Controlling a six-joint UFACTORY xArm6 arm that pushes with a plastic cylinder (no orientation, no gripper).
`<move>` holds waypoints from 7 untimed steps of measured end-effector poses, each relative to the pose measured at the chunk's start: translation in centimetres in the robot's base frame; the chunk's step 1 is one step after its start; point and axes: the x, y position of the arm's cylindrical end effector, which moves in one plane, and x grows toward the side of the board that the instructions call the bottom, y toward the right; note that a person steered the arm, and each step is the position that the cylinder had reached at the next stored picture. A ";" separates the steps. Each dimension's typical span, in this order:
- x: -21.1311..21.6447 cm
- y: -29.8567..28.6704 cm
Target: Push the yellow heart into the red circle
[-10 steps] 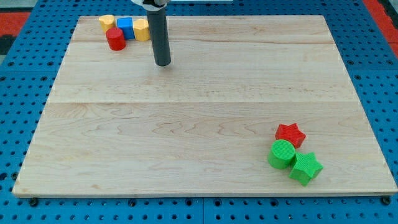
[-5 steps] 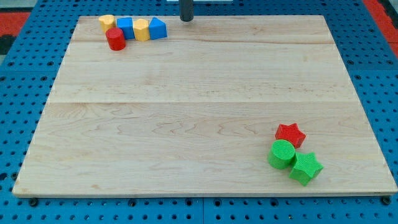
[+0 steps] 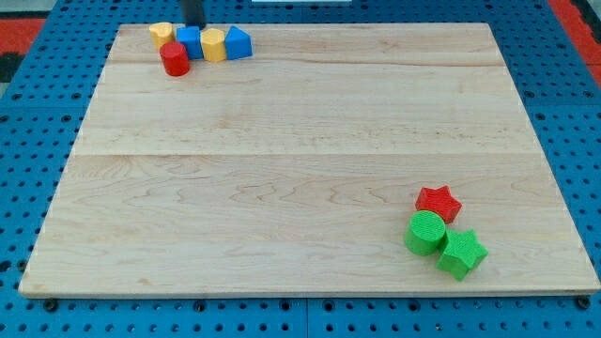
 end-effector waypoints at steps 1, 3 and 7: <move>0.0 -2.8; 0.0 -4.1; 0.0 -4.2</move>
